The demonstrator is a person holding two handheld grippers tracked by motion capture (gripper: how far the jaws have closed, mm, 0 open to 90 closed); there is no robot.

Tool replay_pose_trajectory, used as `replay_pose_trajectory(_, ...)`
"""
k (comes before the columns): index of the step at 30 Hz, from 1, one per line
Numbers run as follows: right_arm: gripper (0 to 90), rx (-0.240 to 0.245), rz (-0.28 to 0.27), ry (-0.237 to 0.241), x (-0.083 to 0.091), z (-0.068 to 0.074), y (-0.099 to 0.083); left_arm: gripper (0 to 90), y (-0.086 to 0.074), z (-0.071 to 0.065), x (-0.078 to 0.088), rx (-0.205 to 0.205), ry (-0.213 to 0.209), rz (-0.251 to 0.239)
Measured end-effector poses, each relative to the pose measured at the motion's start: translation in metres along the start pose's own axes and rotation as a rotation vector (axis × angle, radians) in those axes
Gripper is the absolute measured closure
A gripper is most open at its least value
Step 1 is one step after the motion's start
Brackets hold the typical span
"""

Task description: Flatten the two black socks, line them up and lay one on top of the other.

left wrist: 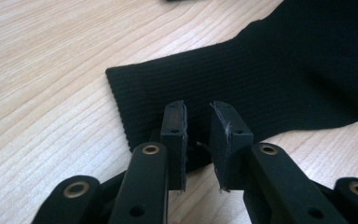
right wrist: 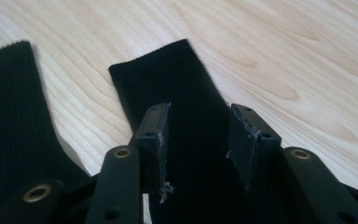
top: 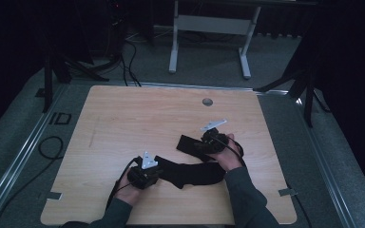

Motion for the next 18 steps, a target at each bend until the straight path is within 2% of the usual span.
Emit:
replay_pose_trajectory(6,55.8,0.072,0.045,0.027,-0.017,0.005,-0.002,69.6,0.004,0.003,0.003,0.015,-0.005,-0.024)
replay_pose_trajectory(9,53.8,0.085,0.08,0.026,-0.025,0.005,-0.007,67.8,0.005,0.006,0.004,0.019,0.002,-0.027)
replay_pose_trajectory(13,50.6,0.064,0.106,0.029,-0.035,0.004,-0.015,66.0,0.006,0.01,0.005,0.024,0.01,-0.033)
replay_pose_trajectory(14,50.6,0.041,0.095,0.037,-0.036,0.004,-0.014,65.7,0.006,0.011,0.005,0.027,0.014,-0.038)
replay_pose_trajectory(18,53.2,0.007,0.094,0.026,-0.038,0.004,-0.014,65.6,0.007,0.017,0.008,0.037,0.029,-0.043)
Point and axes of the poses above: each handheld gripper's, and its own axes: x roughly backward along the jaws, y roughly out of its top, z roughly to its left, the point moved 10 cm from there along -x, roughly forward along the jaws, and after that the axes turned 15 degrees about -z, right-handed, at the moved point
